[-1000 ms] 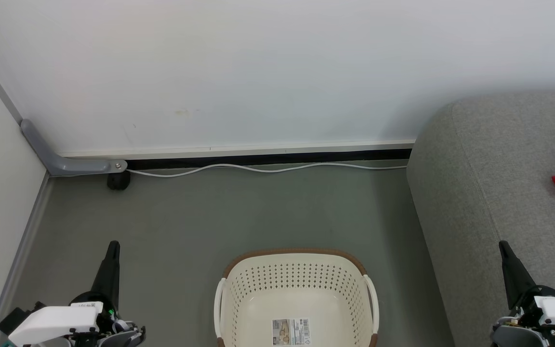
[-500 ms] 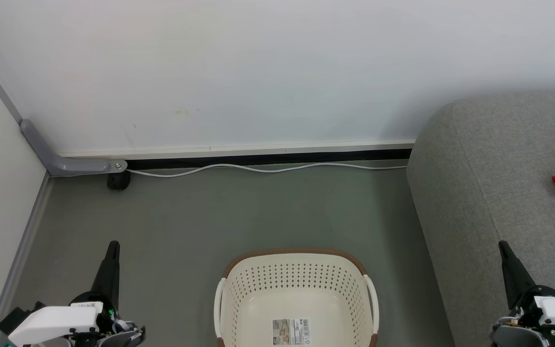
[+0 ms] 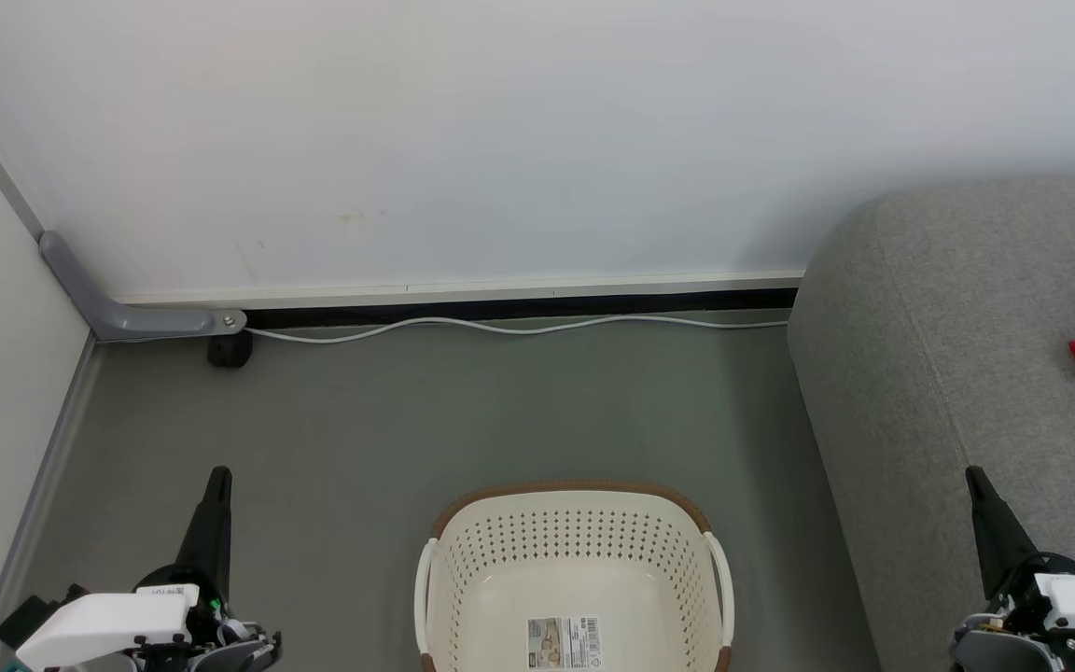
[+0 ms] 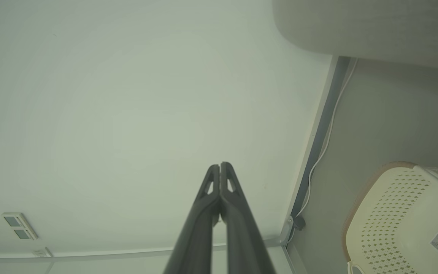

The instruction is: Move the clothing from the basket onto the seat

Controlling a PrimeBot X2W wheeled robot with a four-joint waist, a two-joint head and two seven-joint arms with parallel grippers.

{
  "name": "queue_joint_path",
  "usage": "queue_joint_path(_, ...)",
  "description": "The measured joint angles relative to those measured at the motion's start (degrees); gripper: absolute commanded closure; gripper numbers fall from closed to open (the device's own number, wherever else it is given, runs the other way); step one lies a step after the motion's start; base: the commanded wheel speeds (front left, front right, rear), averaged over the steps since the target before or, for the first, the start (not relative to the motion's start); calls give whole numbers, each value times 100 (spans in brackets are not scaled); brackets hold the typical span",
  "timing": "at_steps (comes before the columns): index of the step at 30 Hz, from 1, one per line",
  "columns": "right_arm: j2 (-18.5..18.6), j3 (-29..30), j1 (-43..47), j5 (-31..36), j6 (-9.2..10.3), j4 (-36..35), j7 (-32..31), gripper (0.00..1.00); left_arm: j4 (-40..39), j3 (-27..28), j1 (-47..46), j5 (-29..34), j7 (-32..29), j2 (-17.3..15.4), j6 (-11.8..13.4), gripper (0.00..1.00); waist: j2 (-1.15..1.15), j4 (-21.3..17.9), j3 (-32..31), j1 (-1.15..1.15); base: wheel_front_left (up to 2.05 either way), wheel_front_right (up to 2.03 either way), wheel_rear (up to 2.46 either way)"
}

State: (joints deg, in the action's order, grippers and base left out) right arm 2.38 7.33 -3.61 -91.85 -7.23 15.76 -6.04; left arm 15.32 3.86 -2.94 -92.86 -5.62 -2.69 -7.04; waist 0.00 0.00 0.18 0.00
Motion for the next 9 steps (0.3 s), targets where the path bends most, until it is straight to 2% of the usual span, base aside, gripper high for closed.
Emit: queue_joint_path(9,-1,1,0,0,0,0,0,100,0,7,0,1,0,3,0,100,0,0,0,0,0,0,0)
